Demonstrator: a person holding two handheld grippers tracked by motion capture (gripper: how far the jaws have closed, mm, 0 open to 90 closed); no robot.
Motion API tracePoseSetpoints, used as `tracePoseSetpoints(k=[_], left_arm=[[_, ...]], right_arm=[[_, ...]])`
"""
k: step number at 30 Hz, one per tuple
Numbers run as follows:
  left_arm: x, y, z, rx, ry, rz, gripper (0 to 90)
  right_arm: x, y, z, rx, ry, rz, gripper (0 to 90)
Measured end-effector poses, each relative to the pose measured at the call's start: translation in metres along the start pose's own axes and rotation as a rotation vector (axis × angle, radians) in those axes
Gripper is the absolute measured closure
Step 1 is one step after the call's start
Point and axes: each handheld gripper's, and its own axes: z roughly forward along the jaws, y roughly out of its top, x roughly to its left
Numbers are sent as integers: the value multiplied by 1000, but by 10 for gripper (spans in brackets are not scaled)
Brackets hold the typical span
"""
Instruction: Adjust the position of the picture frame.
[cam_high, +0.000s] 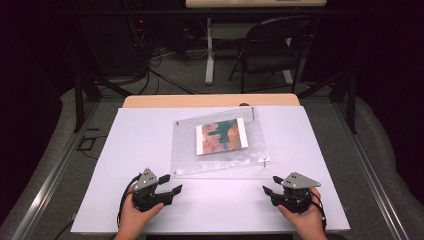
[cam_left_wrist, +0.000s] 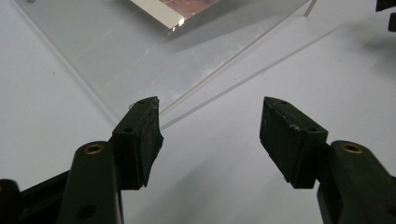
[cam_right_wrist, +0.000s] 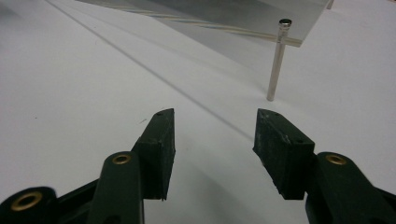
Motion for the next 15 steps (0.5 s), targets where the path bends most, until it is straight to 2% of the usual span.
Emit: tracePoseSetpoints(k=[3,6,8,10,12,15], left_arm=[[1,0,1,-3,12,1,383],[2,0,3,21,-14,-19,411],[1,1,3,24,-22,-4,442],[-1,1,4,28,-39,-2,471],[-2,2,4,31,-46,10,506],[-3,2,4,41,-45,13,531]], right_arm=[[1,0,0,-5,-5,1,482],[0,0,-1,-19,-13,17,478],[-1,-1,0,-18,-17,35,474],[-2,-1,1,-17,-6,48,475],[-2,-2,1,-4,4,46,519],[-3,-1,0,-1,30,59,539]])
